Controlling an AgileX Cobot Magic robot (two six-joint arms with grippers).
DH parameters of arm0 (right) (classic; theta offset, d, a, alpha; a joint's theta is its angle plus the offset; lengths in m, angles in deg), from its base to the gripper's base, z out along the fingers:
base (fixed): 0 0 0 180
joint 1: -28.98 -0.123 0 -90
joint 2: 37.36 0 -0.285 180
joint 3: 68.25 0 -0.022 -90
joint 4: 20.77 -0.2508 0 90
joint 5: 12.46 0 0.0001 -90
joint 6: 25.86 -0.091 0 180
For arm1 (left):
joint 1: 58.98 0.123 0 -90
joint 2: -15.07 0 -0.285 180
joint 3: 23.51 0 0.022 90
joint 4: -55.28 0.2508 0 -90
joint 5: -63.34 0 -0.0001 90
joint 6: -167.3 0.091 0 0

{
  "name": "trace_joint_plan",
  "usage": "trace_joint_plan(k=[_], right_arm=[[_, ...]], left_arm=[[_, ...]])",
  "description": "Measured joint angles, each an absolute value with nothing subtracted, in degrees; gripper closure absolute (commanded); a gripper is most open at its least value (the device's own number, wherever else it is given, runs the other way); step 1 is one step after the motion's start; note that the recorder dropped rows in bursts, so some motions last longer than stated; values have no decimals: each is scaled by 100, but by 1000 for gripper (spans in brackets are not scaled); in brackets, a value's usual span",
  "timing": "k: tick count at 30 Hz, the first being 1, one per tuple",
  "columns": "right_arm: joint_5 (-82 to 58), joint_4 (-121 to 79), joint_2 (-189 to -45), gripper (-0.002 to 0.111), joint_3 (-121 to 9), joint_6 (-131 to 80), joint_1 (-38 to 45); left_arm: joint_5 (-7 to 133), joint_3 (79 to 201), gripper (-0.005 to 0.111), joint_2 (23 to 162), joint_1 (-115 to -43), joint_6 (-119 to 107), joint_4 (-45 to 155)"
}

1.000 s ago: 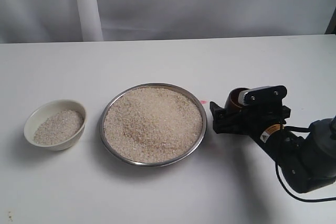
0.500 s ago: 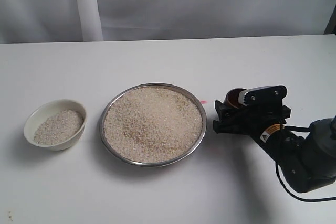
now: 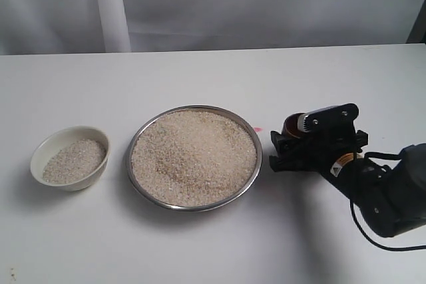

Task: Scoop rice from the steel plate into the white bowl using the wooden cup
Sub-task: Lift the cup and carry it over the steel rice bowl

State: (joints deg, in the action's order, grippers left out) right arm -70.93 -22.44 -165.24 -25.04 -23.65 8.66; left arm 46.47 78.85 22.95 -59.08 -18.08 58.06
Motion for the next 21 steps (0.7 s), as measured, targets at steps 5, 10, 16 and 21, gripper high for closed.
trace_joint_plan(k=[5, 10, 16, 21], right_arm=[[-5687, -2244, -15644, 108, -2494, -1868, 866], [-4229, -2077, -14202, 108, -2494, -1465, 866], [-471, -695, -12687, 108, -3489, -1417, 708], [2581, 849, -12659, 108, -4904, -1402, -328]], left_arm=[[4647, 7885, 107, 2295, -5908, -1808, 5806], [4647, 7885, 107, 2295, -5908, -1808, 5806], [4647, 7885, 107, 2295, -5908, -1808, 5806], [4647, 7885, 107, 2295, -5908, -1808, 5806]])
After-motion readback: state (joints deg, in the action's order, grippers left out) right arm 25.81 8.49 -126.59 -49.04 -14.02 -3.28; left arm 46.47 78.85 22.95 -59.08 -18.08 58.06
